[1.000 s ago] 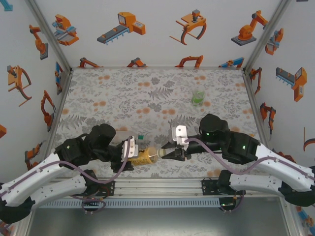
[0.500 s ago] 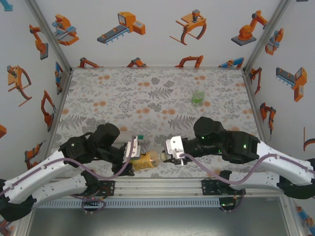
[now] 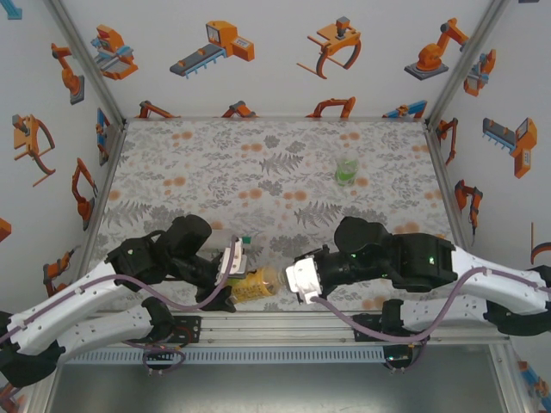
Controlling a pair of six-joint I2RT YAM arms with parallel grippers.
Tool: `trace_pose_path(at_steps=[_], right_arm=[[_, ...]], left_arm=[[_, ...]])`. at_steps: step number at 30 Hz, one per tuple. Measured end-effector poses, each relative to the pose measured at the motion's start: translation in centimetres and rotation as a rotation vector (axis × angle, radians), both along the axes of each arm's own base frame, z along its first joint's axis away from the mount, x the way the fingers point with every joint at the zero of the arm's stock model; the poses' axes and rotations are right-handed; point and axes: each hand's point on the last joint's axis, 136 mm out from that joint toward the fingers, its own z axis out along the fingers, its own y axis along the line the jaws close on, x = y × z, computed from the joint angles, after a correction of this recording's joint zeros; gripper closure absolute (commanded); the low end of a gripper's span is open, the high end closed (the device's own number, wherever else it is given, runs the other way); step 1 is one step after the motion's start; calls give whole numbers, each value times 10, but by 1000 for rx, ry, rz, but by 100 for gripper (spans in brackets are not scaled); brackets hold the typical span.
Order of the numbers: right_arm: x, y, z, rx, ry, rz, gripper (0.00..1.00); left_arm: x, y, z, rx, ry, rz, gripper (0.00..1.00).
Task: Screw on the bottle caps
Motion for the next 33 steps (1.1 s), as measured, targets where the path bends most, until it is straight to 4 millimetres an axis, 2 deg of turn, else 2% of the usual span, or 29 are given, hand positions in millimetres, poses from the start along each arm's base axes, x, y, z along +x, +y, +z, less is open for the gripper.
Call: trace_pose_path(at_steps=[11, 19, 26, 33], right_arm=[[-8, -1, -4, -20, -114, 43, 100], [-8, 0, -12, -70, -118, 53, 100], [-8, 5, -15, -79, 1, -21, 100], [1, 11, -13, -41, 212, -187, 100]], left_arm=[[-8, 0, -1, 7, 77, -33, 100], [-9, 1, -7, 34, 113, -38, 100], [-1, 6, -6, 31, 26, -3, 100], [9, 11, -6, 30, -85, 19, 100]])
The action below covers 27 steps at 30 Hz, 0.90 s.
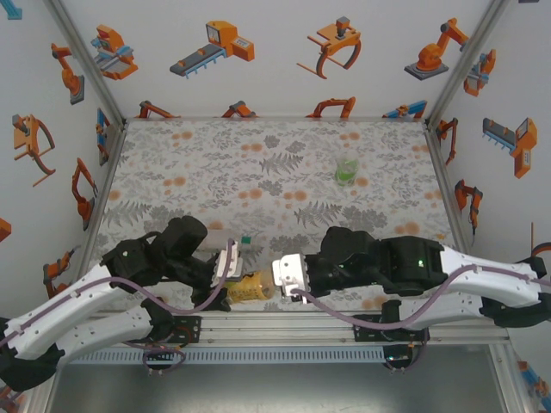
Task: Screw on the bottle caps
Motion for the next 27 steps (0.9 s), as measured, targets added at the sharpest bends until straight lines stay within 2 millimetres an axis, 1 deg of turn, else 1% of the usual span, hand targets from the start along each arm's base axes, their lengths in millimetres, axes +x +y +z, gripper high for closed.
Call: trace_pose_path(at_steps=[5, 11, 15, 20, 27], right_arm=[[18, -2, -3, 43, 194, -175, 100], [49, -6, 0, 107, 515, -384, 100], [64, -7, -6, 129, 755, -491, 100], [75, -2, -15, 154, 1038, -594, 100], [82, 10, -28, 204, 1413, -709, 100]], left_arm=[[10, 0, -2, 8, -67, 19, 100], [23, -2, 2, -4, -137, 63, 100], [29, 0, 2, 4, -168, 84, 100], [33, 6, 1, 19, -203, 110, 100], [36, 18, -7, 42, -243, 145, 100]])
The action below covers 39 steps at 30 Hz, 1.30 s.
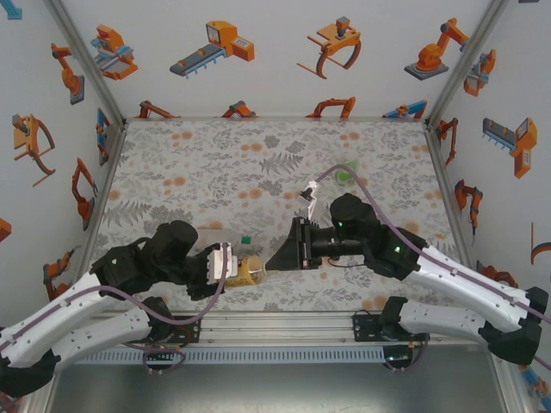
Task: Screw on the bottle caps
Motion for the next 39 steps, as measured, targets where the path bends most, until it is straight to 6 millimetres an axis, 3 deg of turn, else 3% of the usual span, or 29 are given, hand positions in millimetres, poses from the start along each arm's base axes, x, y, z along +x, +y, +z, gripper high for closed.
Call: trace_pose_path(at_steps=[6, 11, 26, 29, 39], right_arm=[[3, 3, -10, 32, 237, -89, 100], [5, 0, -11, 18, 307, -140, 100], [34, -26, 4, -16, 131, -322, 82], [38, -27, 8, -25, 91, -330, 74], [39, -25, 26, -72, -7, -290, 61]], left_arm=[[3, 5, -8, 19, -15, 22, 100], [8, 2, -6, 7, -34, 33, 100], [20, -27, -5, -99, 50, 112, 100], [21, -31, -5, -126, 70, 123, 100], [21, -39, 1, -162, 84, 110, 100]])
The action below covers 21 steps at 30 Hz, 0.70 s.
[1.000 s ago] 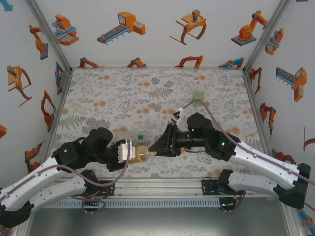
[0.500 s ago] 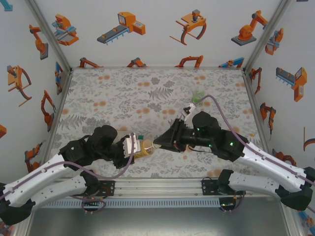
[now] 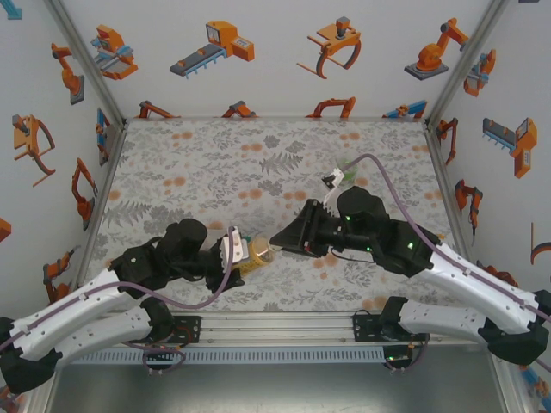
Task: Screw on the bottle caps
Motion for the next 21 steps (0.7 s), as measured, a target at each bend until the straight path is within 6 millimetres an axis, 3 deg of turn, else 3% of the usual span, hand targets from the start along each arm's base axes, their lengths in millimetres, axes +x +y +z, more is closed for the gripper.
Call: trace_pose_path(at_steps=[6, 11, 21], right_arm=[[-2, -1, 11, -3, -42, 20, 51], [-2, -1, 8, -30, -51, 31, 45], [-5, -9, 17, -89, -98, 59, 36]], left_arm=[[-1, -4, 4, -19, -3, -15, 100], [-4, -8, 14, -42, -25, -44, 100], [-4, -9, 18, -49, -48, -60, 100]])
